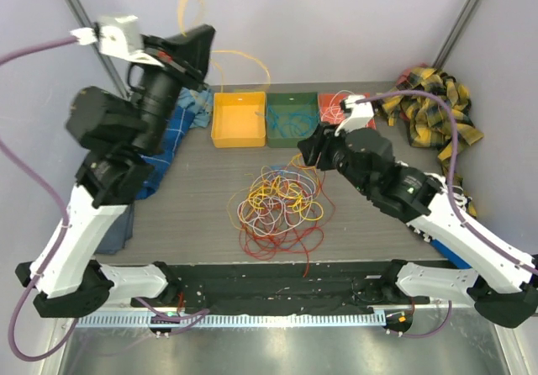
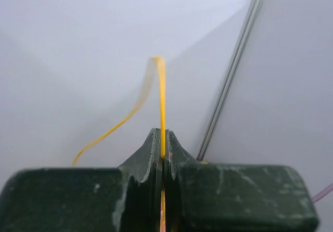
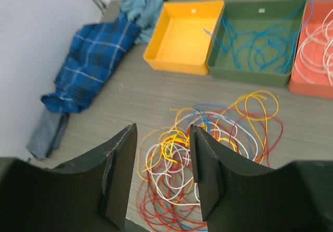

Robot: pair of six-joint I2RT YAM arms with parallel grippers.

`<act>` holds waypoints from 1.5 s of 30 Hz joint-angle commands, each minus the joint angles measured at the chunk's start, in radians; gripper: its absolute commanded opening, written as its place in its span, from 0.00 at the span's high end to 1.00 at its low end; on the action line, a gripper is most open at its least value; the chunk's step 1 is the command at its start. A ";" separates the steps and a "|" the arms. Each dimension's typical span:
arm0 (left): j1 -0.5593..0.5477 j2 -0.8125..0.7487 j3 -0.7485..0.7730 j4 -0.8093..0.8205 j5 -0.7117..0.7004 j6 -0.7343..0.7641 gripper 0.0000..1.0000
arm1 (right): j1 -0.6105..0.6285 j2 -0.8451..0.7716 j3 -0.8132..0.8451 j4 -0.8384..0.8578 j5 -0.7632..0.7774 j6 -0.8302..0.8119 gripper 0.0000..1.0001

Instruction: Untangle the cables

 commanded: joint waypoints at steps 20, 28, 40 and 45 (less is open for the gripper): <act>0.102 0.316 0.363 -0.352 -0.066 0.036 1.00 | 0.001 -0.079 -0.307 0.145 -0.053 0.064 0.50; 0.215 0.417 0.316 -0.343 0.010 -0.044 1.00 | -0.001 -0.134 -0.367 0.136 -0.010 0.044 0.50; 0.338 0.642 0.382 -0.306 0.081 -0.106 1.00 | 0.001 -0.171 -0.402 0.118 0.043 -0.015 0.50; 0.379 0.711 0.380 -0.277 0.113 -0.154 1.00 | 0.001 -0.180 -0.423 0.116 0.061 -0.034 0.50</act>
